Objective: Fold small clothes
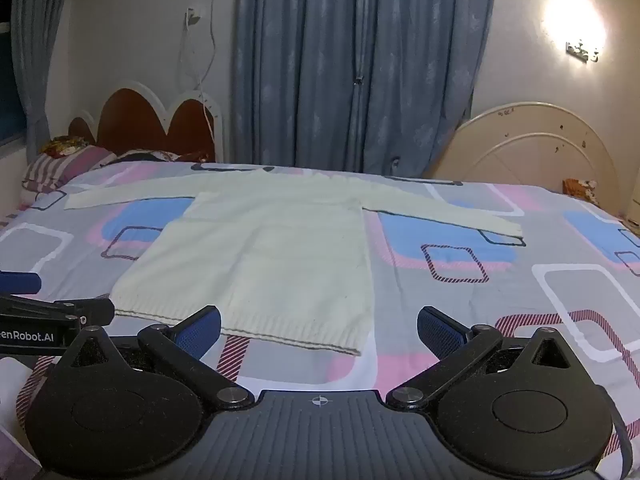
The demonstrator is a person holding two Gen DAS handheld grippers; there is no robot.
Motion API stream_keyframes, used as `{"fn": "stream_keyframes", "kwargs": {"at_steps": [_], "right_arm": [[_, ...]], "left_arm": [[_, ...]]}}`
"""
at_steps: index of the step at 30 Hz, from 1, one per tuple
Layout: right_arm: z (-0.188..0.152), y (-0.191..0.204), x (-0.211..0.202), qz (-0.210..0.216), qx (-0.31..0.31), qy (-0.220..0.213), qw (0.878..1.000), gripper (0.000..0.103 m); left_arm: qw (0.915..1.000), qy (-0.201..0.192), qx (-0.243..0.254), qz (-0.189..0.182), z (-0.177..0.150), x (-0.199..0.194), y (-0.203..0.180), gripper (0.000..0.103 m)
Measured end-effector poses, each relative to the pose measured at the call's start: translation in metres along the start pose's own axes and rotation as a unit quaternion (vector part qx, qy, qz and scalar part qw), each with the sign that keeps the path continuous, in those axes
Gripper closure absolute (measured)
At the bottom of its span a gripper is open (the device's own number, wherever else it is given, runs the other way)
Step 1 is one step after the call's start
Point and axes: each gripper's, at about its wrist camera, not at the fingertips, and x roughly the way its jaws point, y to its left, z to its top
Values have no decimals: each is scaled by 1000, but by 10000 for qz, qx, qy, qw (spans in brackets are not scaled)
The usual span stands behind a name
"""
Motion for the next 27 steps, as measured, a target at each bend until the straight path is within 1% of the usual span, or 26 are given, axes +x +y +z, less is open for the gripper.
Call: {"fn": "stream_keyframes", "kwargs": {"at_steps": [10,13,27], "right_arm": [[-1,0,1,-5,6,0,10000,0],[0,0,1,1,-15,2,10000,0],[-1,2,-4,7,-28,-18,10000,0]], "left_arm": [[9999,-98,-48,-56,0,-1,5,0],[9999,-33,-123,-47,1,-3,2,0],[9999,-27,-116,-35,8,-4,3,0]]}}
